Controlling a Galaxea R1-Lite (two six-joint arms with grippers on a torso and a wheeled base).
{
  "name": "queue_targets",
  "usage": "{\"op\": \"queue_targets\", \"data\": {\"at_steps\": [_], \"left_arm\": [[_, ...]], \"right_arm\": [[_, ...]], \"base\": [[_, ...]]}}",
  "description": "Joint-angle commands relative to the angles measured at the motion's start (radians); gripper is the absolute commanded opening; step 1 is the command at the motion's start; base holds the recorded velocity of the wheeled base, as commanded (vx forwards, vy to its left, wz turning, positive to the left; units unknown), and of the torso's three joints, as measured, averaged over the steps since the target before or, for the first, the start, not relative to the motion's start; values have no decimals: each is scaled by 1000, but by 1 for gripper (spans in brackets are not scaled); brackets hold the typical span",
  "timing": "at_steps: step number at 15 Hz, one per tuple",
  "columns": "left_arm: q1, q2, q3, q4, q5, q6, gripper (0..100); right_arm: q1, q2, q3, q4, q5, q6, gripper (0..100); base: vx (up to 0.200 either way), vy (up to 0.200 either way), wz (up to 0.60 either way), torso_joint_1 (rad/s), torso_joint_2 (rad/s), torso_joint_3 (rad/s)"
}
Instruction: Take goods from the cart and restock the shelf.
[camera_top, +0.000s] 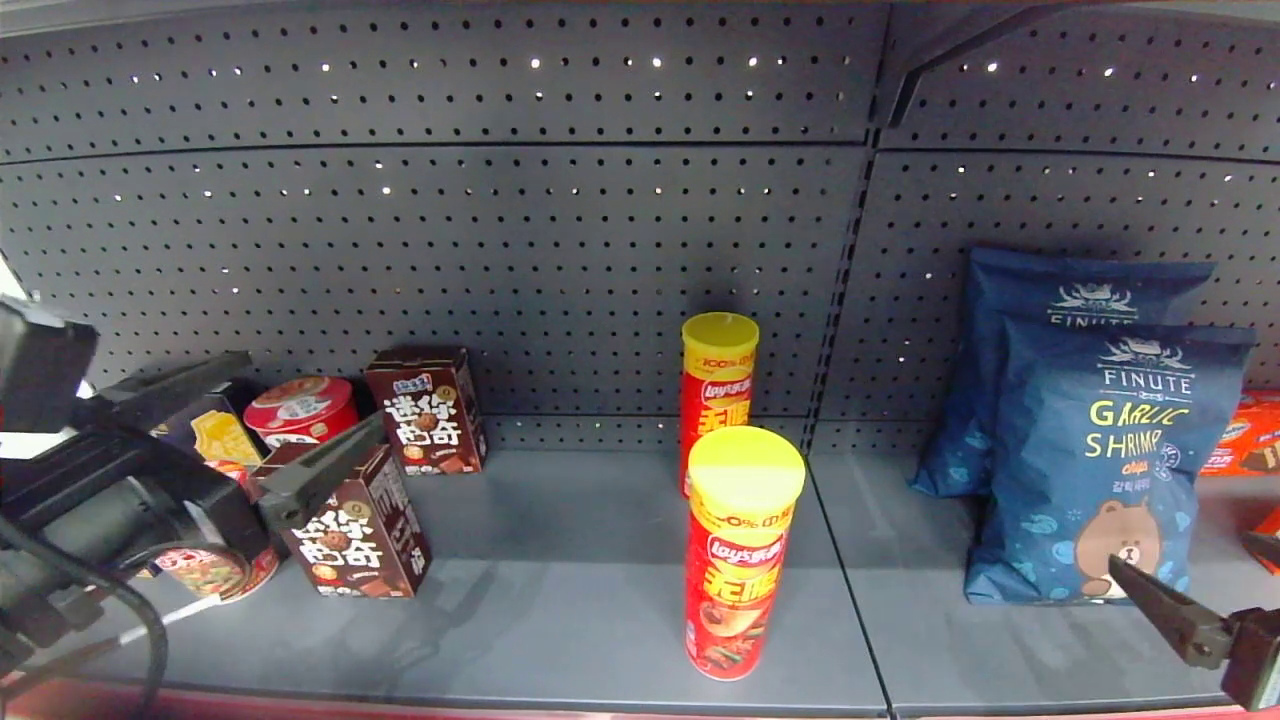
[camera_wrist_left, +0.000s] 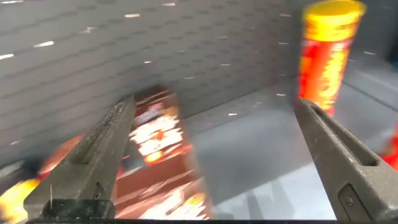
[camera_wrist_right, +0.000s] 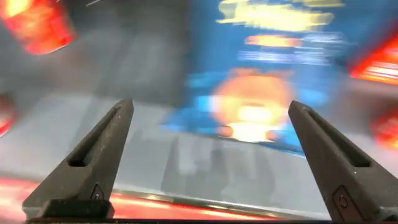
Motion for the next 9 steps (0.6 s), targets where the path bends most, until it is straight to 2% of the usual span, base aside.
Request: {"op": "queue_targets", "data": {"at_steps": [1, 3, 4, 5, 7, 9], "left_arm": [[131, -226, 140, 21, 3, -1, 100], [179, -370, 217, 81, 18, 1, 100], [188, -518, 257, 178, 69, -1, 100], [188, -576, 257, 225, 78, 1, 100], [188, -791, 263, 448, 70, -2, 100], [186, -1008, 262, 690, 30, -8, 100]], "right_arm": [[-193, -185, 78, 6, -1, -23, 100], [-233, -297, 167, 10, -4, -61, 100], [-238, -438, 194, 107, -4, -95, 100], [-238, -493, 188, 165, -4, -97, 100], [-235, -717, 193, 340, 8, -95, 100], [-229, -840, 190, 444, 31, -80, 100]], "base": [[0, 0, 0, 0, 0, 0], [0, 0, 0, 0, 0, 0], [0, 0, 0, 0, 0, 0], [0, 0, 0, 0, 0, 0], [0, 0, 0, 0, 0, 0], [0, 0, 0, 0, 0, 0]]}}
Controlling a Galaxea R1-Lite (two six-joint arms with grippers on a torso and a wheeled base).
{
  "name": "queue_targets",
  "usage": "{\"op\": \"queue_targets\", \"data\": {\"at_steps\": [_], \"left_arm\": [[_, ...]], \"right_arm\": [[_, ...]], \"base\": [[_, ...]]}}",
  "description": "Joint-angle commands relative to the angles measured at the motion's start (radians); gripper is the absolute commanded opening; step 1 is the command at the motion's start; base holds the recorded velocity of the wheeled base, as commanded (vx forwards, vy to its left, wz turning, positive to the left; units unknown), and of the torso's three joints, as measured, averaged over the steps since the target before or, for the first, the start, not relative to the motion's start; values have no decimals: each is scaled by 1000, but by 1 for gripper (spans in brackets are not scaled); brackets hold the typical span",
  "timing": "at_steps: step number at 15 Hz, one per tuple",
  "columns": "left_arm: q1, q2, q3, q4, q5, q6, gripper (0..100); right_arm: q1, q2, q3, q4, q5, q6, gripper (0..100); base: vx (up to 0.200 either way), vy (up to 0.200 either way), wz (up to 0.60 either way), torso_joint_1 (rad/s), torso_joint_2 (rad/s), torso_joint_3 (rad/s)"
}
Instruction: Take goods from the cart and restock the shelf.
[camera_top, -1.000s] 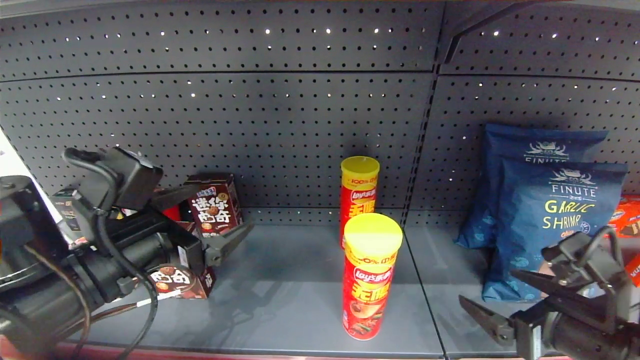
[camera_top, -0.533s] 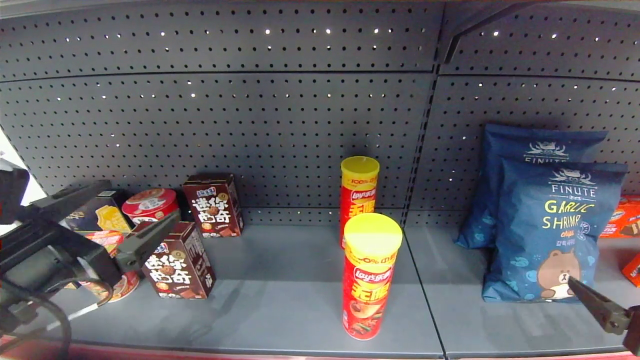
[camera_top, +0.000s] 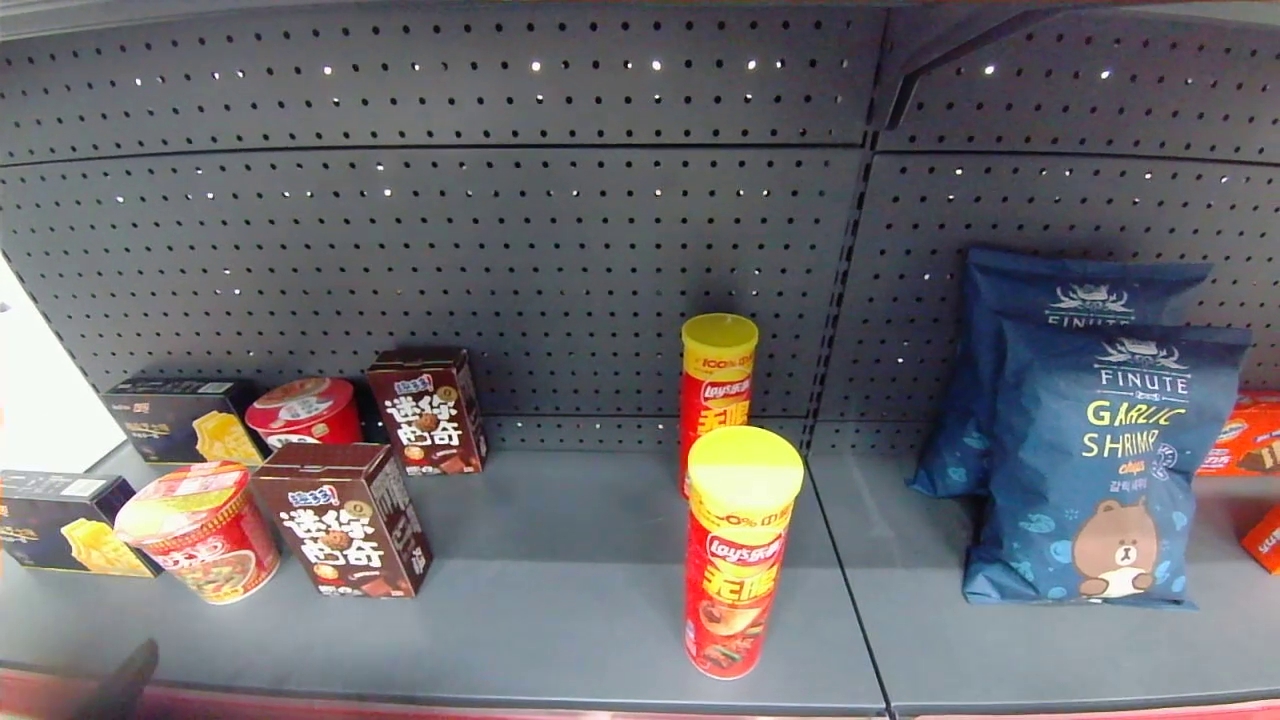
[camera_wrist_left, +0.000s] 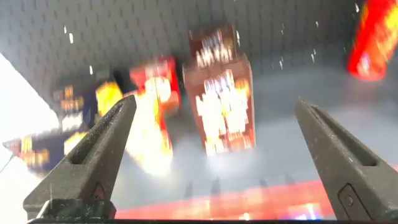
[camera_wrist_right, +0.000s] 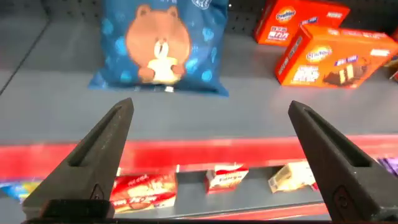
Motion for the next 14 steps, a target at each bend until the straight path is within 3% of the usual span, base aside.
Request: {"op": "queue_targets", "data": {"at_steps": [1, 2, 3, 4, 6, 9, 12, 14], "left_arm": [[12, -412, 18, 313, -26, -4, 100], [16, -507, 14, 419, -28, 0, 100], [18, -509, 17, 461, -22, 3, 100], [20, -509, 17, 453, -28, 1, 100], [20, -509, 106, 404, -29, 27, 100], [21, -509, 109, 389, -75, -30, 100], [21, -509, 110, 381, -69, 15, 100], [21, -509, 110, 384, -72, 7, 100]], "right_arm": [[-1, -227, 11, 92, 22, 21, 100], [0, -227, 13, 83, 25, 32, 100], [-1, -227, 13, 87, 34, 35, 100], [-1, -227, 15, 90, 34, 43, 100], [-1, -227, 16, 147, 37, 87, 100], [-1, -227, 16, 153, 48, 104, 100], [-1, -227, 16, 153, 91, 138, 100], [-1, -227, 16, 153, 89, 138, 100]], "base": [[0, 0, 0, 0, 0, 0], [0, 0, 0, 0, 0, 0], [0, 0, 0, 0, 0, 0], [0, 0, 0, 0, 0, 0], [0, 0, 0, 0, 0, 0], [0, 0, 0, 0, 0, 0], [0, 0, 0, 0, 0, 0], [0, 0, 0, 0, 0, 0]]}}
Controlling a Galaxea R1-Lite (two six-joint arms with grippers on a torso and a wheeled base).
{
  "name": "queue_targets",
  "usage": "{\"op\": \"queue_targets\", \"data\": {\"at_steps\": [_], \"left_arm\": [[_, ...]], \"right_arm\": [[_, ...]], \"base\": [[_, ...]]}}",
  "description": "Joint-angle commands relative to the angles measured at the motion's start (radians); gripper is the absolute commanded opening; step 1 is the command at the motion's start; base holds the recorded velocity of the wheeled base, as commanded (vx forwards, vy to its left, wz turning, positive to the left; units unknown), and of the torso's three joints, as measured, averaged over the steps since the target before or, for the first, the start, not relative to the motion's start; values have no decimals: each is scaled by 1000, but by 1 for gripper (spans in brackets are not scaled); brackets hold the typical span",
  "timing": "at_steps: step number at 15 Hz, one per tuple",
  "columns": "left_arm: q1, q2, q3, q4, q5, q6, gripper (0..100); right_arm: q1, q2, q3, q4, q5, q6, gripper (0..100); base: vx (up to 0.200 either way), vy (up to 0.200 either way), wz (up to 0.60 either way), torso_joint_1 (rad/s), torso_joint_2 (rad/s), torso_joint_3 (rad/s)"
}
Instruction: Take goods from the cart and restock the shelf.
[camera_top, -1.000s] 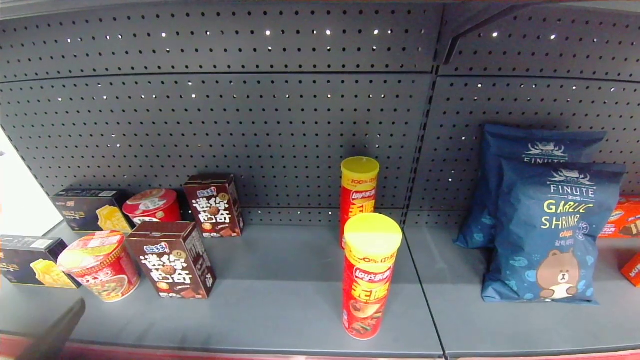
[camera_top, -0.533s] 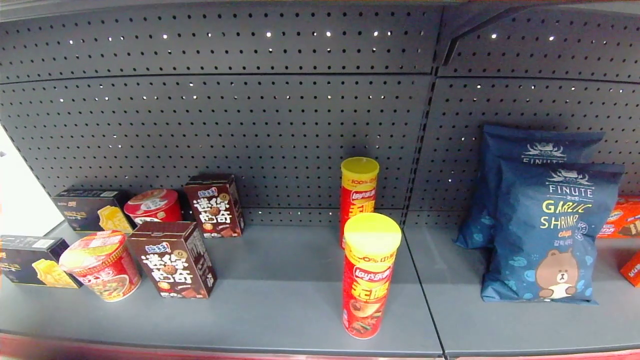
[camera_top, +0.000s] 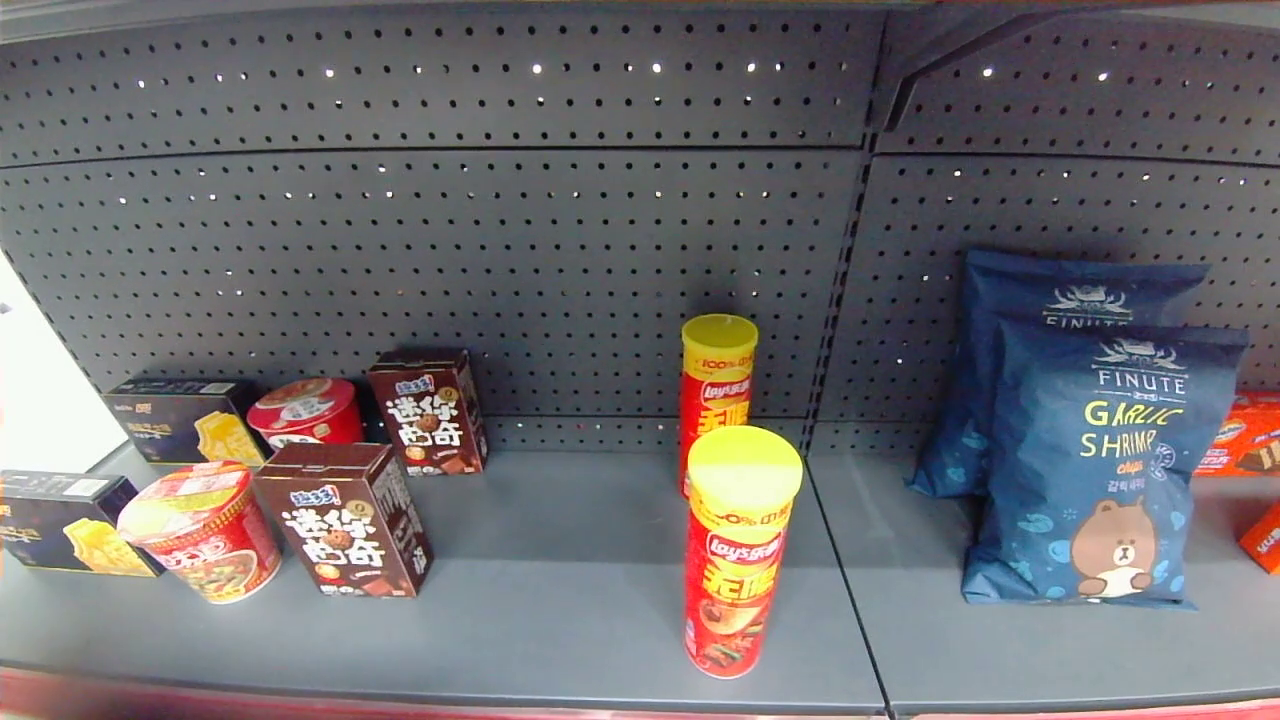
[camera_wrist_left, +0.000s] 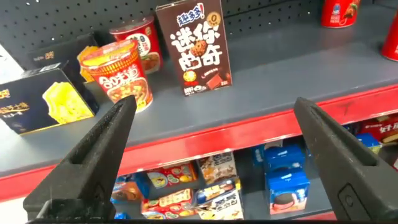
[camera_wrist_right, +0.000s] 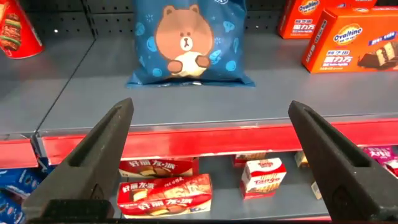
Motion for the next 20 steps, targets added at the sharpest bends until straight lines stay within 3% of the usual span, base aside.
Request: {"op": "queue_targets", "data": {"at_steps": [1, 20], "left_arm": [[0, 0, -1, 4, 0, -16, 100], [0, 0, -1, 5, -2, -35, 100]], "right_arm": [[1, 5, 0, -1, -2, 0, 100], [1, 5, 0, -1, 6, -10, 100]], "base": [[0, -200, 0, -2, 2, 7], [0, -11, 0, 0, 0, 0]]}}
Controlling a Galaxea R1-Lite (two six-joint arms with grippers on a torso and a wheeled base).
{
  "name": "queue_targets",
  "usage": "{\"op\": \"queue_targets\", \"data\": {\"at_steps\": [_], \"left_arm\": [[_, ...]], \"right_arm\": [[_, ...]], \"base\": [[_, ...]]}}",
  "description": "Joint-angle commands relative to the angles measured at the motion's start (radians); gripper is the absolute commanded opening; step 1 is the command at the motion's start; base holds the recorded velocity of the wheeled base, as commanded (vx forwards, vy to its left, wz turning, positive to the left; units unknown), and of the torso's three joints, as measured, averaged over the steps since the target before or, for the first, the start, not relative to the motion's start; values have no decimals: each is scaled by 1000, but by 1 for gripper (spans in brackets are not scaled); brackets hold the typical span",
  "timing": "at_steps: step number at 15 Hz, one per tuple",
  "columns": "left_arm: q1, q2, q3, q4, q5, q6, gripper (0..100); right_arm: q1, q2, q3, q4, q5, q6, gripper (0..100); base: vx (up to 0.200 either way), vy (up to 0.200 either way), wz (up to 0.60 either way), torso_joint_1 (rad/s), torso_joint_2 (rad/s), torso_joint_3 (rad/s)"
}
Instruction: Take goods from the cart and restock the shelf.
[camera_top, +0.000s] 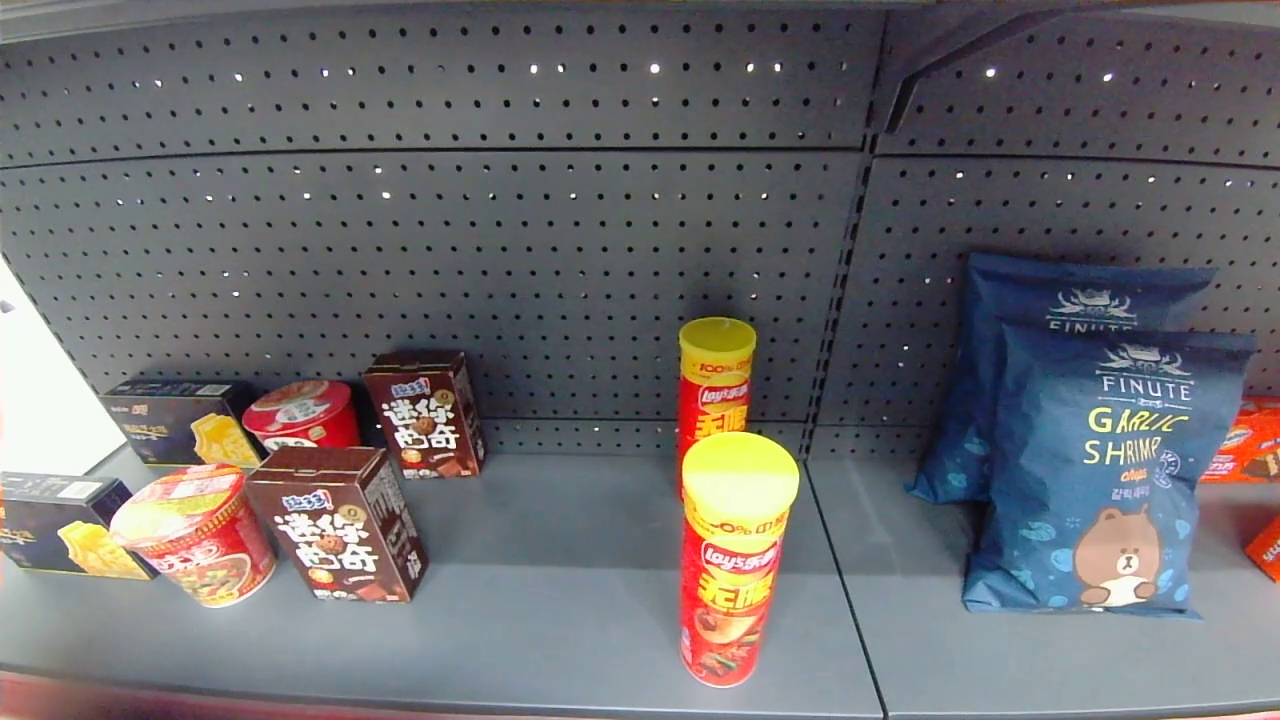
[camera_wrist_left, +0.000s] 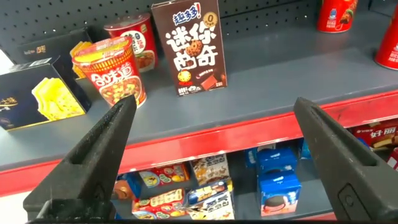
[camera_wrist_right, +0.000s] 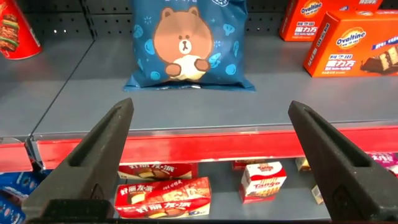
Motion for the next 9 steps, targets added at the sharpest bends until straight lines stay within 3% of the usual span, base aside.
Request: {"op": "queue_targets", "data": {"at_steps": [1, 9], "left_arm": [[0, 0, 0, 0, 0, 0, 100], [0, 0, 0, 0, -1, -6, 100]], "right_arm": [[1, 4, 0, 0, -2, -2, 100], [1, 4, 0, 0, -5, -6, 100]], "base": [[0, 0, 0, 0, 0, 0], [0, 0, 0, 0, 0, 0]]}}
